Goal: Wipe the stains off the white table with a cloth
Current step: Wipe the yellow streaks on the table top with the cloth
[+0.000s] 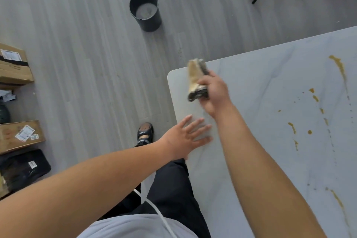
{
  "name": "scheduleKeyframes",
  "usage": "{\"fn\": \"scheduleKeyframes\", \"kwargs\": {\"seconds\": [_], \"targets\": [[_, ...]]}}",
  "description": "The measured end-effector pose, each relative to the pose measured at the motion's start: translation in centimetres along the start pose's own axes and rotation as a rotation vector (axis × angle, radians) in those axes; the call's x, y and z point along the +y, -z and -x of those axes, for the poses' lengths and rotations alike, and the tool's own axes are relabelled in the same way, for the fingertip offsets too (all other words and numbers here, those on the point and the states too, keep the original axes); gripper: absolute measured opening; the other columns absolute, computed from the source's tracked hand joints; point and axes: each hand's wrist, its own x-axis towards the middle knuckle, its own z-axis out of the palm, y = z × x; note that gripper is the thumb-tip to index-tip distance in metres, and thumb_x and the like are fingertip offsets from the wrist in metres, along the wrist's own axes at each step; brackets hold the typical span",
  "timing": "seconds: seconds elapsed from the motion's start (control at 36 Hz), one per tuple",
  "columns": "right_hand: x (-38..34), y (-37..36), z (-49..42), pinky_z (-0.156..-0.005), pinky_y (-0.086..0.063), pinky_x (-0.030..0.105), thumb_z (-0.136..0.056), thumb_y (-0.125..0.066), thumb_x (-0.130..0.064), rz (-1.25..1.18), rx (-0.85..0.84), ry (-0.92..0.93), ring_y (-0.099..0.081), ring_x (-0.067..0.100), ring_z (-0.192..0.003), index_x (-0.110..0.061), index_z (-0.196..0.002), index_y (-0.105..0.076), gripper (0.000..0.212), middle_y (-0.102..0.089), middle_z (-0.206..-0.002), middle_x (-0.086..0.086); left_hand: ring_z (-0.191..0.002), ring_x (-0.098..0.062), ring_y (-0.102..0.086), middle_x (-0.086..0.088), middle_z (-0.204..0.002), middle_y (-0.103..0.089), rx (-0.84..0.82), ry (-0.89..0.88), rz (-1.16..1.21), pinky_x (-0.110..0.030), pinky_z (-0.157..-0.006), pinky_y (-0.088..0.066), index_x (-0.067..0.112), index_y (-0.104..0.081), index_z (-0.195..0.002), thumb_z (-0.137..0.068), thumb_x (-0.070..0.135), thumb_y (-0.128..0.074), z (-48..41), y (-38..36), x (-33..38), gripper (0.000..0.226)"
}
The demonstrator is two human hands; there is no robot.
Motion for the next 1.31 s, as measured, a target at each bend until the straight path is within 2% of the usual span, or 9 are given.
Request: {"fn": "scheduleKeyframes", "kwargs": {"seconds": [0.08, 0.22, 0.31, 0.39, 0.58, 0.81, 1.0, 1.19, 1.31], "targets": [[-4.5, 5.4, -0.5, -0.063, -0.049, 0.026, -0.082, -0.045, 0.016, -0.041, 0.205, 0.166, -0.062, 0.018, -0.071, -0.011, -0.098, -0.062, 0.036, -0.067, -0.088, 0.006, -0.155, -0.039, 0.018, -0.008, -0.169, 0.022, 0.066, 0.028, 0.033, -0.059, -0.124, 0.007, 0.033, 0.012, -0.162, -0.092, 0.055, -0.067, -0.2, 0.0, 0.1, 0.108], [-10.2, 11.2, -0.8, -0.057, -0.044, 0.02, -0.082, -0.064, -0.009, 0.627, 0.566, 0.424, -0.054, 0.001, -0.055, -0.015, -0.091, -0.059, 0.012, -0.055, -0.075, -0.003, -0.156, -0.04, 0.013, -0.008, -0.17, 0.018, 0.091, 0.061, 0.013, -0.06, -0.125, 0.001, 0.032, 0.008, -0.163, -0.087, 0.06, -0.07, -0.3, -0.6, 0.1, 0.113], [-10.8, 13.7, -1.9, -0.081, -0.041, 0.017, -0.089, -0.051, -0.01, 1.031, 0.707, 0.466, -0.061, 0.018, -0.094, -0.016, -0.116, -0.064, 0.03, -0.06, -0.113, 0.009, -0.156, -0.039, 0.013, -0.007, -0.171, 0.017, 0.076, 0.052, 0.019, -0.059, -0.125, 0.003, 0.033, 0.007, -0.163, -0.086, 0.061, -0.071, -0.3, -0.7, 0.1, 0.113], [-9.6, 14.4, -3.1, -0.094, -0.036, 0.021, -0.086, -0.044, -0.005, 1.095, 0.726, 0.493, -0.057, 0.03, -0.11, -0.02, -0.133, -0.058, 0.052, -0.05, -0.131, 0.014, -0.156, -0.039, 0.013, -0.007, -0.171, 0.016, 0.08, 0.058, 0.02, -0.059, -0.125, 0.002, 0.033, 0.007, -0.163, -0.085, 0.061, -0.071, -0.4, -0.8, 0.1, 0.114], [-6.1, 11.4, -5.5, -0.094, -0.04, 0.037, -0.077, -0.039, -0.002, 1.037, 0.916, 0.595, -0.056, 0.041, -0.105, -0.01, -0.133, -0.06, 0.061, -0.053, -0.118, 0.02, -0.156, -0.039, 0.013, -0.007, -0.171, 0.018, 0.083, 0.065, 0.037, -0.059, -0.125, 0.003, 0.034, 0.008, -0.163, -0.084, 0.062, -0.072, -0.3, -0.7, 0.1, 0.116], [-2.2, 8.2, -5.3, -0.077, -0.052, 0.048, -0.078, -0.047, -0.009, 1.627, 0.276, 0.854, -0.053, 0.04, -0.105, -0.008, -0.136, -0.057, 0.059, -0.053, -0.115, 0.02, -0.156, -0.039, 0.012, -0.006, -0.171, 0.016, 0.097, 0.054, 0.038, -0.059, -0.125, 0.001, 0.033, 0.007, -0.163, -0.085, 0.061, -0.071, -0.2, -0.7, -0.1, 0.114], [-1.1, 6.3, -5.7, -0.08, -0.044, 0.04, -0.076, -0.044, -0.003, 1.318, 0.668, 0.747, -0.056, 0.041, -0.094, -0.005, -0.129, -0.063, 0.057, -0.055, -0.108, 0.023, -0.157, -0.038, 0.01, -0.006, -0.171, 0.014, 0.115, 0.054, 0.042, -0.059, -0.125, -0.003, 0.033, 0.004, -0.164, -0.081, 0.062, -0.074, -0.2, -0.8, -0.2, 0.117], [2.4, 3.9, -4.5, -0.068, -0.053, 0.044, -0.076, -0.051, -0.005, 1.628, 0.169, 0.898, -0.054, 0.037, -0.095, -0.011, -0.125, -0.063, 0.051, -0.055, -0.106, 0.016, -0.157, -0.039, 0.007, -0.007, -0.172, 0.008, 0.13, 0.046, 0.033, -0.059, -0.125, -0.007, 0.032, -0.001, -0.164, -0.078, 0.066, -0.075, -0.3, -0.9, -0.3, 0.118], [2.4, 2.5, -5.0, -0.076, -0.044, 0.038, -0.077, -0.045, -0.006, 1.273, 0.571, 0.706, -0.056, 0.037, -0.094, -0.012, -0.126, -0.065, 0.054, -0.054, -0.106, 0.017, -0.157, -0.038, 0.011, -0.007, -0.172, 0.01, 0.117, 0.038, 0.031, -0.059, -0.125, -0.003, 0.032, 0.002, -0.163, -0.084, 0.062, -0.072, -0.3, -0.8, -0.3, 0.113]]}}
